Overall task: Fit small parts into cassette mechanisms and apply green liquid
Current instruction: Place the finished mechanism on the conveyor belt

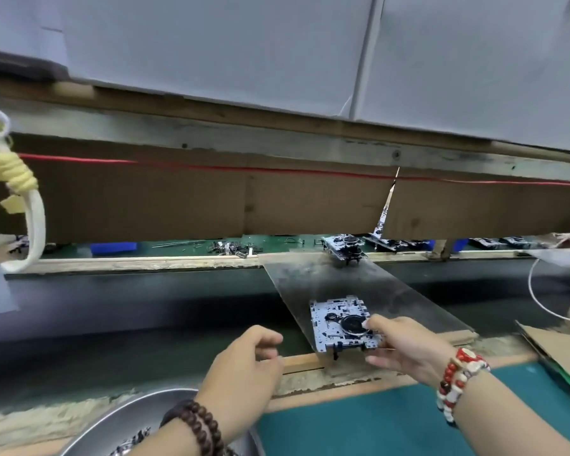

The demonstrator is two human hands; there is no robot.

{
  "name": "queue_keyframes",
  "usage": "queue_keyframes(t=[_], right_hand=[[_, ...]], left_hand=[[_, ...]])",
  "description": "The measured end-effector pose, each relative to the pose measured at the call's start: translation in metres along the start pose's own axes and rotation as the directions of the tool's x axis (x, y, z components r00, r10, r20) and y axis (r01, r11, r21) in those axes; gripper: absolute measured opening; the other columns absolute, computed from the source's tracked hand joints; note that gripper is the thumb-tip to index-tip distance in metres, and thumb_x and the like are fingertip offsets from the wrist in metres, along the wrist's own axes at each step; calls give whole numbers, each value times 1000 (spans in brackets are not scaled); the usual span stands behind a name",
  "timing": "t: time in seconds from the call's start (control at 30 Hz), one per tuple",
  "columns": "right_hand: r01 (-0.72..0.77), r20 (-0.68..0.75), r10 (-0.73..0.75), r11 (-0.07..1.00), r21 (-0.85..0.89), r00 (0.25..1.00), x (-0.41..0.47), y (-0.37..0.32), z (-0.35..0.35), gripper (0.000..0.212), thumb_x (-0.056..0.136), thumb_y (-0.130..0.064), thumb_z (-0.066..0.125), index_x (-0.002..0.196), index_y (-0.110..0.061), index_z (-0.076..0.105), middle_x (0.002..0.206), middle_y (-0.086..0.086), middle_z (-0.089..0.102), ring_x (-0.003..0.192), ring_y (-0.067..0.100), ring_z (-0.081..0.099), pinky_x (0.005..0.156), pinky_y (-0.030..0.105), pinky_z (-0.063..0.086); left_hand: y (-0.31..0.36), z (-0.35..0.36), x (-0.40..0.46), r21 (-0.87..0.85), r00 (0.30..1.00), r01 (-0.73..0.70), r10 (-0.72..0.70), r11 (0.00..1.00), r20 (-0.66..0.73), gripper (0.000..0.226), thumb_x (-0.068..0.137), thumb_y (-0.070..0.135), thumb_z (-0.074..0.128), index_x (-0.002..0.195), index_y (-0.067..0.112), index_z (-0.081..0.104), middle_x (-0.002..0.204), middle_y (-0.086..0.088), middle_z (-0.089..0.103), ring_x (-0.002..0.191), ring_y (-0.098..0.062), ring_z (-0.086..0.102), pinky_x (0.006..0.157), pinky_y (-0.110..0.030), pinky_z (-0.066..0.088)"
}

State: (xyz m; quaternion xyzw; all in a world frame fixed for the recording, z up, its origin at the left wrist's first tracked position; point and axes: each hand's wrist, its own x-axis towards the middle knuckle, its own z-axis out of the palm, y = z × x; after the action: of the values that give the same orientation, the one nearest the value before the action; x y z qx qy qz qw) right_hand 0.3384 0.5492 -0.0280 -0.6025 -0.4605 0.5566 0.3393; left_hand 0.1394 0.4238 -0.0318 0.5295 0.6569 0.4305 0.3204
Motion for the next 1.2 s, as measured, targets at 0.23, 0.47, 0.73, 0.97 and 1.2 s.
queue_keyframes(t=[0.23, 0.47, 0.73, 0.97, 1.2], right_hand=[[-14, -19, 15, 997, 73, 1000, 42, -23, 18, 15, 91, -11, 56, 99, 2, 52, 85, 12, 48, 84, 29, 61, 65, 28, 56], [280, -58, -355, 818, -502, 933, 31, -38, 36, 45, 93, -33, 53, 128, -5, 50, 124, 10, 57, 113, 26, 53, 91, 32, 41], [610, 422, -455, 692, -387, 784, -127, -31, 52, 21, 89, -35, 54, 109, -34, 63, 105, -22, 63, 99, -9, 55, 82, 14, 43], [744, 549, -516, 559, -366, 657, -237, -20, 68, 13, 88, -27, 57, 96, -28, 67, 95, -14, 69, 86, -5, 60, 78, 14, 46], [850, 561, -640, 421, -316, 525, -301, -9, 98, 21, 65, -41, 62, 67, -20, 63, 70, -10, 69, 57, -3, 56, 57, 13, 44]], left_hand=[[10, 26, 51, 0, 997, 39, -39, 999, 70, 28, 91, 16, 46, 116, 27, 50, 85, 11, 60, 84, -11, 62, 82, -29, 54], [14, 18, 52, -16, 999, 24, -23, 1000, 37, 40, 93, 20, 46, 133, 25, 43, 88, 15, 59, 84, -6, 61, 81, -31, 55], [29, -24, -32, -27, 997, -78, 77, 997, -17, 39, 93, 27, 48, 131, 36, 44, 93, 17, 63, 92, -8, 63, 84, -33, 54], [24, -81, -144, 284, 975, -193, 217, 939, -54, 36, 91, 32, 51, 125, 42, 45, 91, 26, 61, 74, 12, 57, 66, -5, 41], [-16, -143, -222, 686, 990, 47, 59, 726, -130, 59, 86, 47, 54, 137, 31, 30, 135, 11, 44, 123, -12, 41, 101, -28, 33]])
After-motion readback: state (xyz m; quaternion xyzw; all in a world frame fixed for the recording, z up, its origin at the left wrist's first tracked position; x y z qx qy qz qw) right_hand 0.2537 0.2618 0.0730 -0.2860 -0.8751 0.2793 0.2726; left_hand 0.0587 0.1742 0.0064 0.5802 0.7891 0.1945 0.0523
